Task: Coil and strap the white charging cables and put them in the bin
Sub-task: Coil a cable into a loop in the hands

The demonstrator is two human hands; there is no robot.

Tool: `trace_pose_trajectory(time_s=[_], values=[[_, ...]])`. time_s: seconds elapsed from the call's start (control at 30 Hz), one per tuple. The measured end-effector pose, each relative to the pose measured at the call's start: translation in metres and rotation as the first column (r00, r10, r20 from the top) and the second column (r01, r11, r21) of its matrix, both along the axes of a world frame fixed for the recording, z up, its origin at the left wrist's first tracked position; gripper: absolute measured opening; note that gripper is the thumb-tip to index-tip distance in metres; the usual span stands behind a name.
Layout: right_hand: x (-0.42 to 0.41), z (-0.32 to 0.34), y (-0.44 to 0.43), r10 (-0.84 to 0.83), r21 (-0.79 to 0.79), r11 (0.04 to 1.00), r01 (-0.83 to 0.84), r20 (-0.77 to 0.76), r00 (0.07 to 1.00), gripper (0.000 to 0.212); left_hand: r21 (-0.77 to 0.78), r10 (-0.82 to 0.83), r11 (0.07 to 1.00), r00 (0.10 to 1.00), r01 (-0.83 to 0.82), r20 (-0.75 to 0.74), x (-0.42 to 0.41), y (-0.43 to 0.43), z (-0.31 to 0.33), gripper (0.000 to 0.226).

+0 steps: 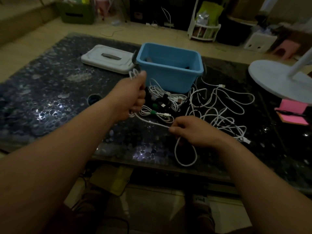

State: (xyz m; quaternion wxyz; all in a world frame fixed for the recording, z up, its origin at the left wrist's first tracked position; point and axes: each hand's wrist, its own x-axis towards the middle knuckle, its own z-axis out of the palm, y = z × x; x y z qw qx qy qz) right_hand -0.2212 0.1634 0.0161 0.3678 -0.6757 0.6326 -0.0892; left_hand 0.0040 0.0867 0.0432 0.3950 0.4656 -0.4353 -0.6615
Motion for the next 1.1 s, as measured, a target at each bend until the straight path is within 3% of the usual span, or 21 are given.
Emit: trace_pose_trajectory(time_s=[0.07,0.17,0.27,0.4,0.5,0.63,0.77,0.8,0.87,0.97,1.1], values=[[-0.006,0.003,-0.002,0.011,-0.037,0.999,-0.012,-0.044,0.999,0.012,-0.054,-0.073,0.995,0.982,0.083,0.174,-0.004,0.007,-0.003,0.037],[0.001,0.001,-0.005,-0.057,-0.220,0.974,0.060,0.018,0.998,0.008,-0.201,-0.132,0.944,0.857,0.262,0.497,-0.014,0.017,-0.009,0.039],[0.008,0.000,-0.005,-0.068,-0.287,0.950,0.122,0.192,0.979,0.008,-0.223,-0.286,0.855,0.784,0.468,0.551,-0.024,0.029,-0.013,0.031],[0.004,0.000,-0.006,-0.075,-0.354,0.924,0.144,0.201,0.977,0.005,-0.182,-0.417,0.768,0.696,0.614,0.585,-0.027,0.030,-0.019,0.033],[0.001,0.004,-0.008,-0.080,-0.372,0.917,0.145,0.184,0.980,0.009,-0.216,-0.386,0.727,0.648,0.652,0.657,-0.025,0.024,-0.025,0.035],[-0.009,0.010,-0.010,-0.067,-0.358,0.928,0.103,0.111,0.992,0.008,-0.282,-0.304,0.693,0.624,0.663,0.720,-0.022,0.016,-0.028,0.021],[-0.015,0.011,-0.007,-0.054,-0.334,0.941,0.062,0.034,0.998,0.005,-0.247,0.055,0.644,0.279,0.724,0.959,-0.022,0.014,-0.035,0.039],[-0.015,0.010,-0.006,-0.058,-0.345,0.936,0.066,0.035,0.998,0.006,-0.267,0.108,0.627,0.258,0.732,0.960,-0.023,0.017,-0.035,0.038],[-0.013,0.008,-0.006,-0.070,-0.384,0.920,0.082,0.047,0.996,0.008,-0.309,0.055,0.612,0.351,0.728,0.935,-0.024,0.020,-0.036,0.029],[-0.011,0.007,-0.008,-0.098,-0.417,0.901,0.121,0.077,0.992,0.005,-0.338,-0.087,0.699,0.544,0.630,0.835,-0.023,0.023,-0.036,0.023],[-0.012,0.006,-0.010,-0.115,-0.440,0.891,0.111,0.019,0.993,0.005,-0.400,-0.004,0.743,0.601,0.537,0.800,-0.028,0.025,-0.028,0.033]])
